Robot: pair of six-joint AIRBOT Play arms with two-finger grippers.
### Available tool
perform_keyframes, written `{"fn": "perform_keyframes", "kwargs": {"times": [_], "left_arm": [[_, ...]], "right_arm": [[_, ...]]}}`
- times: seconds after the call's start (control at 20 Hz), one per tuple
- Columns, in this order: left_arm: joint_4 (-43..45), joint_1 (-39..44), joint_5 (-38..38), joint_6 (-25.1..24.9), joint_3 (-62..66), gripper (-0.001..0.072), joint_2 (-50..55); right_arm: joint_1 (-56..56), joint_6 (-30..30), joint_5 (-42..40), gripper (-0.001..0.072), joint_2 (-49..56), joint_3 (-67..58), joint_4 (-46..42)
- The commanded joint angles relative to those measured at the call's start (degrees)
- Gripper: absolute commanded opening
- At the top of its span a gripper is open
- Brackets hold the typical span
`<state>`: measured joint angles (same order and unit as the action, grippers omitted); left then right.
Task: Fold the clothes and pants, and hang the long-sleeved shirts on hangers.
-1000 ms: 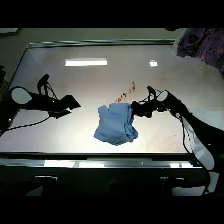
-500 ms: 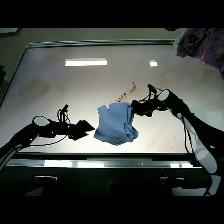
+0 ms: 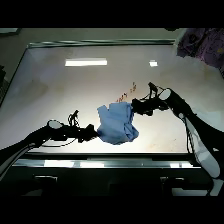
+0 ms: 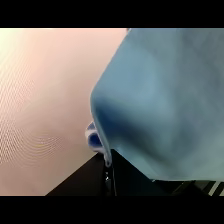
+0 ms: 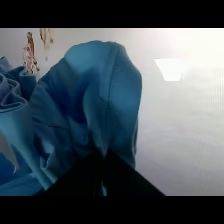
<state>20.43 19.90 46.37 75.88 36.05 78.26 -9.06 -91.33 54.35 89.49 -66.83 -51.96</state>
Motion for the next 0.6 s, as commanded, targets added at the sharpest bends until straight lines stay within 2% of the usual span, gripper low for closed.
{"fn": "perform_keyframes", "kwargs": {"times": [0.0, 0.1, 0.15, 0.35, 0.4, 0.55], "left_arm": [[-0.46, -0.11, -2.25, -0.94, 4.02, 0.0015, 0.63], [4.24, -2.62, -0.63, -0.04, 9.31, 0.0013, -0.70], [8.68, -4.81, 0.72, 2.36, 12.90, 0.0013, -2.05], [24.96, -15.82, 4.98, 10.80, 31.26, 0.0013, -10.01], [27.76, -18.18, 5.29, 12.74, 36.17, 0.0013, -12.22], [34.77, -23.61, 5.29, 16.31, 50.23, 0.0013, -19.17]], "right_arm": [[-0.07, 0.02, -0.11, 0.0037, -2.47, -0.07, 0.02], [-0.02, 0.02, -0.96, 0.0036, -6.03, -0.83, -2.56], [-0.02, -0.04, -1.05, 0.0036, -8.20, -2.56, -6.69], [-0.02, -9.22, -2.27, 0.0035, -17.77, -16.90, -30.86], [-0.04, -9.81, -2.19, 0.0035, -19.74, -21.11, -34.73], [-0.07, -9.88, -1.60, 0.0036, -25.66, -33.09, -40.33]]}}
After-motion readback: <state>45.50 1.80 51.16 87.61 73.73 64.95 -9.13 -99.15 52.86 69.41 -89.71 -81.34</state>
